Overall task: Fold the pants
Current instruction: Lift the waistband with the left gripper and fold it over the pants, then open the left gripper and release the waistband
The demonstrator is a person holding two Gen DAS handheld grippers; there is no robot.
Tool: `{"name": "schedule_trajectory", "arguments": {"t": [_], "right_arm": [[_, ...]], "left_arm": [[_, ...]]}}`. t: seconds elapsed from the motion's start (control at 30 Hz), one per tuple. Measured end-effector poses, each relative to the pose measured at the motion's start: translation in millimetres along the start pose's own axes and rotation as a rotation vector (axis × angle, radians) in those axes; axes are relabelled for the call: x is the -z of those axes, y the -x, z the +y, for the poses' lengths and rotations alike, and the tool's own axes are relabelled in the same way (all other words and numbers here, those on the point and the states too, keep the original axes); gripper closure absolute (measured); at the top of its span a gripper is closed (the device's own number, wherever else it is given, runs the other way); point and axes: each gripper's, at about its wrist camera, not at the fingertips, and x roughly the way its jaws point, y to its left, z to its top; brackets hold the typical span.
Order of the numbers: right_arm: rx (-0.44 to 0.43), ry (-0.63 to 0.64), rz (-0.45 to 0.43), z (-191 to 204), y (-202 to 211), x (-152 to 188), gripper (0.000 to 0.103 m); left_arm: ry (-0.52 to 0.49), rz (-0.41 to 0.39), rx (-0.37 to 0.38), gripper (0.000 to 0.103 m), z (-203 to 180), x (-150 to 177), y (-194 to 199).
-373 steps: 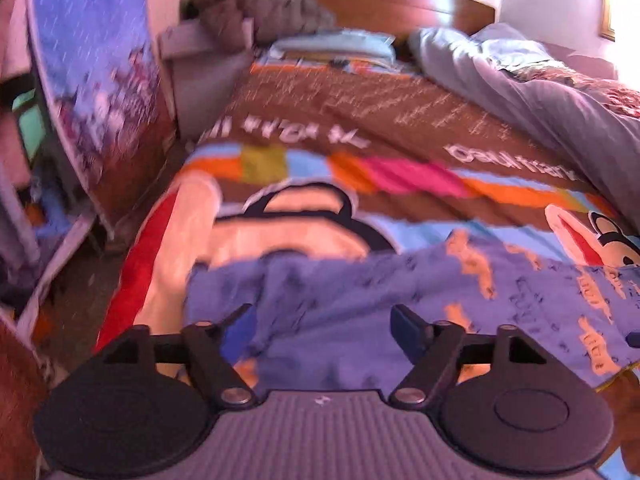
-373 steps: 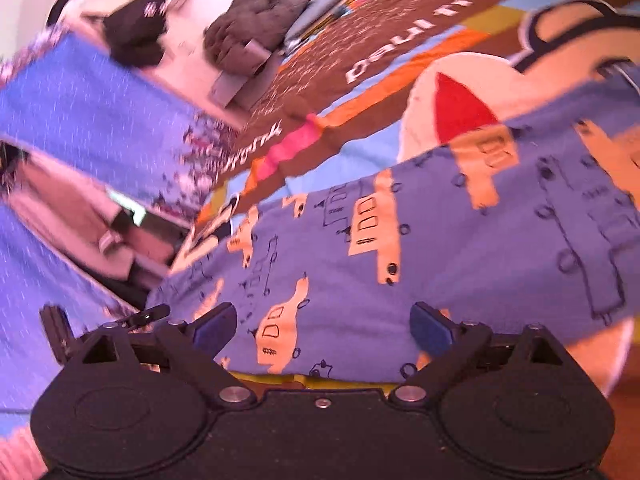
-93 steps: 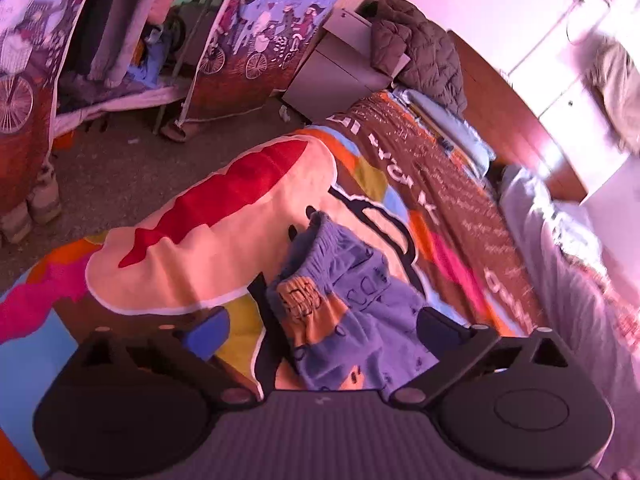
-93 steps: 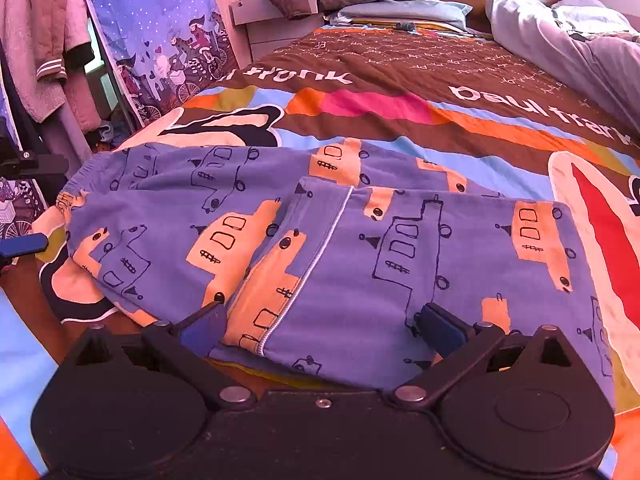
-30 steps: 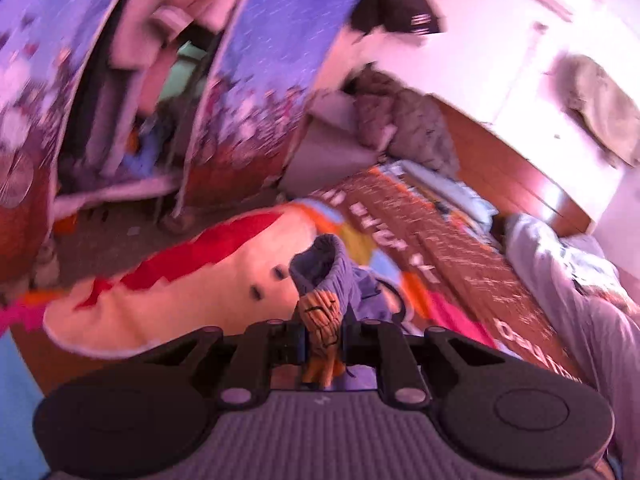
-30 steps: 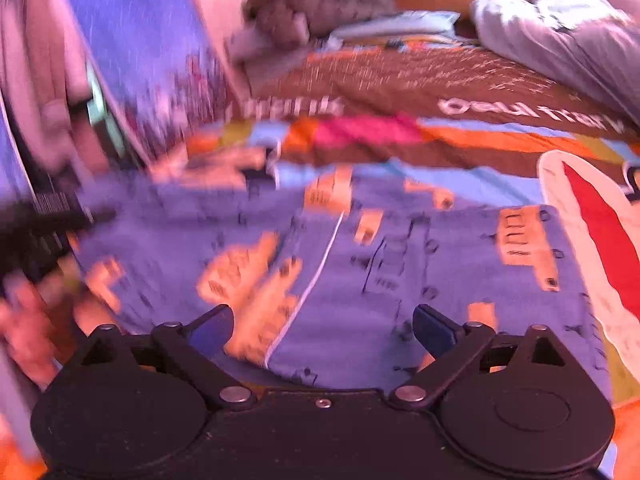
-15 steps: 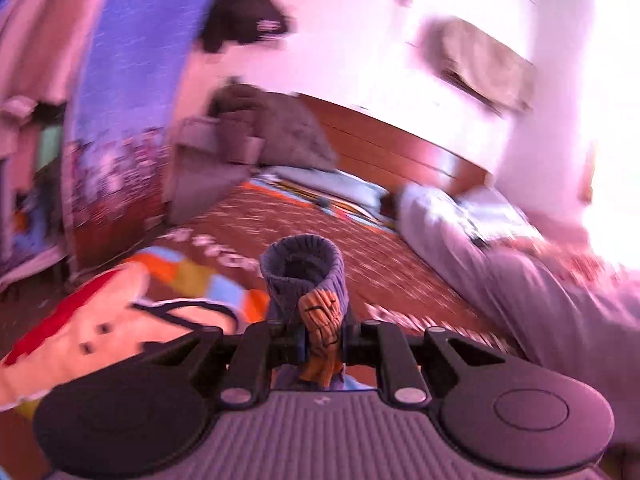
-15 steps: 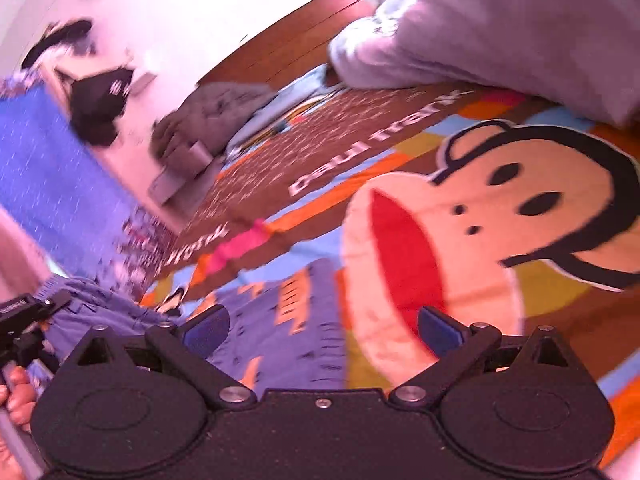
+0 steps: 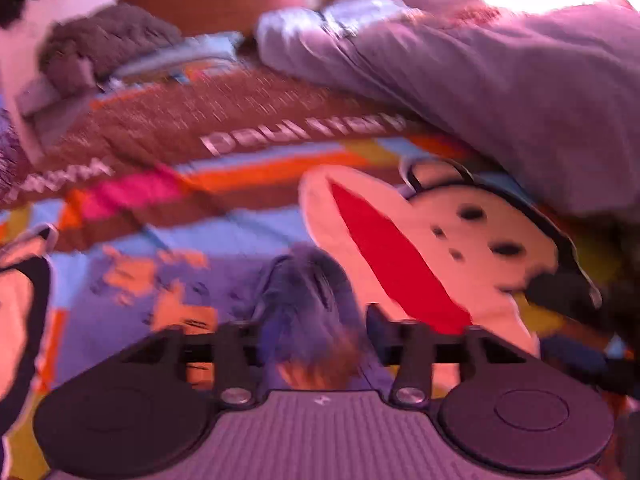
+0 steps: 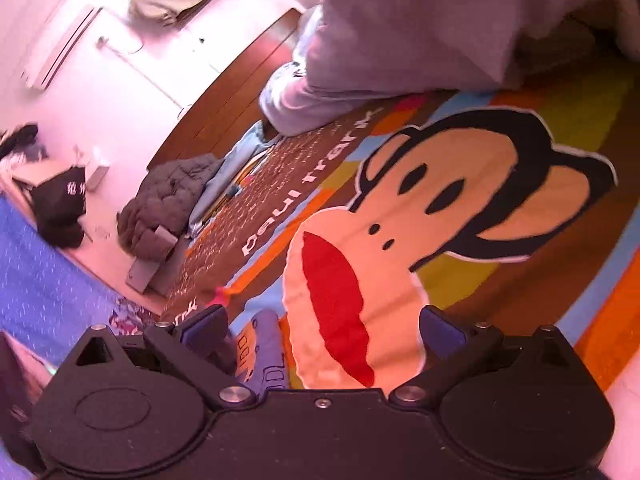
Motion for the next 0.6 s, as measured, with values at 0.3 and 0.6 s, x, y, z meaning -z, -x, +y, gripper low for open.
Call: {"name": "schedule_trajectory", "arguments": {"t": [0.3,0.6], "right_arm": [[0.009,-0.009,0.028,-2.1,-6.3,0.6,0.001],[0.171,0.176,0.133,28.3,-24.0,6.1,0.001]], "left_arm": [[0.177,-0.123,-0.065,0.011,73.3,35.9,72.3],[0.407,-0.067,-0.098,0.005,180.0,76.7,76.1]]}}
